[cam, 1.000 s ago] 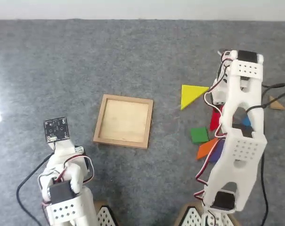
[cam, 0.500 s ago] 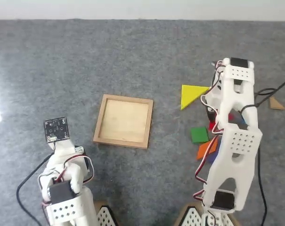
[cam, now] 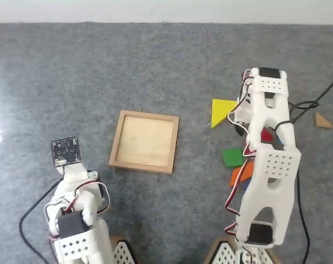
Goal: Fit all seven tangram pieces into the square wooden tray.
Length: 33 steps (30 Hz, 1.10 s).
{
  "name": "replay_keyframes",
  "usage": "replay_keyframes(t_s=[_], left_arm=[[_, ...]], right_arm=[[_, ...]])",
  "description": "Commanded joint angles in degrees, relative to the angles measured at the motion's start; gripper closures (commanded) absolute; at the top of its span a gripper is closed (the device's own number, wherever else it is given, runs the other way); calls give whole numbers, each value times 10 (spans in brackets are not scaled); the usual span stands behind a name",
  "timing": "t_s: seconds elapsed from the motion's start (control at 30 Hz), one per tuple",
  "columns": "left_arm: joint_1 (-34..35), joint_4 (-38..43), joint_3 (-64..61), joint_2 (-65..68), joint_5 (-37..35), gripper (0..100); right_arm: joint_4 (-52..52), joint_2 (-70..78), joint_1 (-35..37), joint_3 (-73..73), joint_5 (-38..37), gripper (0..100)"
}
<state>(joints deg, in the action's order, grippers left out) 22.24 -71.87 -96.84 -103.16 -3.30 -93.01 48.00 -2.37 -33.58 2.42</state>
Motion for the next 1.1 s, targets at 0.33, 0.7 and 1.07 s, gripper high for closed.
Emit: replay_keyframes(t_s=[0.33, 0.7, 1.07], left_arm=[[3, -4, 4, -10, 3, 986], [3, -4, 4, -10, 3, 986], [3, -4, 4, -10, 3, 986]], right_arm=[[4, 20, -14, -20, 30, 589], [1, 31, -14, -23, 30, 614], [0, 33, -22, -23, 31, 718]])
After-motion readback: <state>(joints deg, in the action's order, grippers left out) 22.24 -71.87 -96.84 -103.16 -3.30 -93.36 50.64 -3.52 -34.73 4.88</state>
